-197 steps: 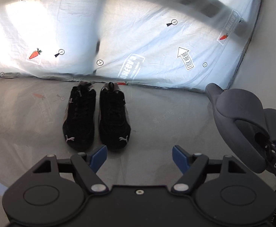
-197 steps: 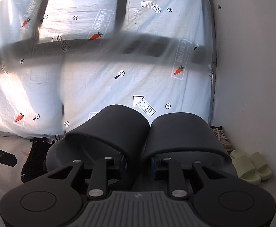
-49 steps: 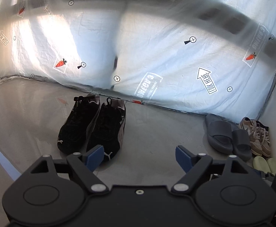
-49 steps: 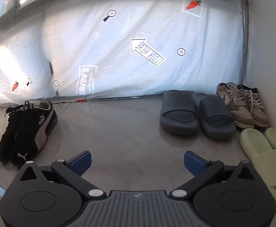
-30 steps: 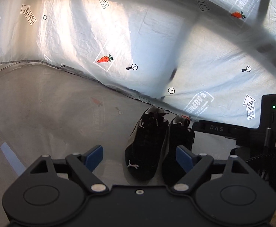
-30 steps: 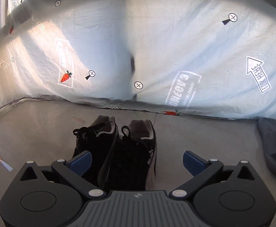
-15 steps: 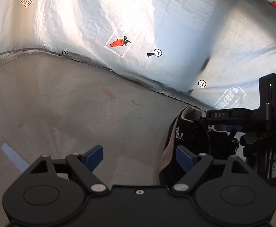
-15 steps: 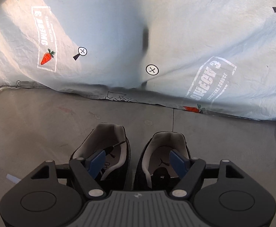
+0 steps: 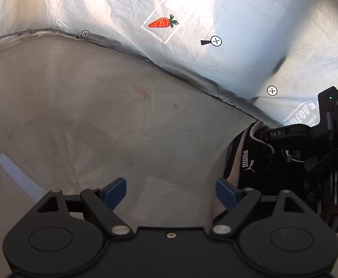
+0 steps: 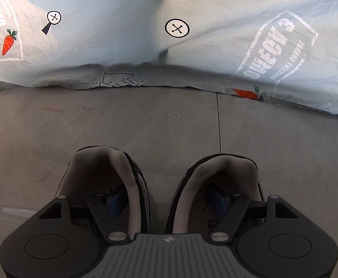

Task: Organize scattered shoes
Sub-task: 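Grasp both black Puma sneakers by their heels with the right gripper, then carry the black sneakers in the right gripper toward the grey slides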

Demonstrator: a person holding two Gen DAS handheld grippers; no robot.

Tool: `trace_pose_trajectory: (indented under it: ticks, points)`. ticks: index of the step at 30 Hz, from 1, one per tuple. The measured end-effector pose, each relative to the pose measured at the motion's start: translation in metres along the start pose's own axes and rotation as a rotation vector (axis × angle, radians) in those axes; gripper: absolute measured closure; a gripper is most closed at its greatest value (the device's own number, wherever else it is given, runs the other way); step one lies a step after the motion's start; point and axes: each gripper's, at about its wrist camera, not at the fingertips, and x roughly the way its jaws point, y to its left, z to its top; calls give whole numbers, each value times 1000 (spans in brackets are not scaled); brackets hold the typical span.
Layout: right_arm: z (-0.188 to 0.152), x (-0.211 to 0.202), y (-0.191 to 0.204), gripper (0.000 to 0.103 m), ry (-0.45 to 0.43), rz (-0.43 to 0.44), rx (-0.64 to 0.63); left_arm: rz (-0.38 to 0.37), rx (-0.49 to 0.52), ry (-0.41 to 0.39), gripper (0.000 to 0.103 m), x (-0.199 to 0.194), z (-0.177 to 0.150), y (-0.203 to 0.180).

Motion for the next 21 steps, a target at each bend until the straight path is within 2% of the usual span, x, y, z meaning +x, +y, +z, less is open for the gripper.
trace_pose_trajectory:
  ticks: [2,3,10,15,18,21]
  points:
    - [-6,-6,0,60,-15,-4,-19,-7,6,7,18,-1,0,-1]
    - [-10,-11,1,75,-17,-11,-40,-11,11,4,18,-2,-1,-1]
    - [-48,-37,-1,76,36,52,-234,-28,28,-18,18,-17,-2,-6]
    - [-91,-63,-14,77,91,69,-350,-36,42,-29,18,-31,-8,-14]
    - [-117,-79,-39,77,127,59,-358,-45,61,-32,18,-40,-16,-23]
    - [-142,-94,-81,77,159,35,-309,-60,84,-30,18,-47,-24,-37]
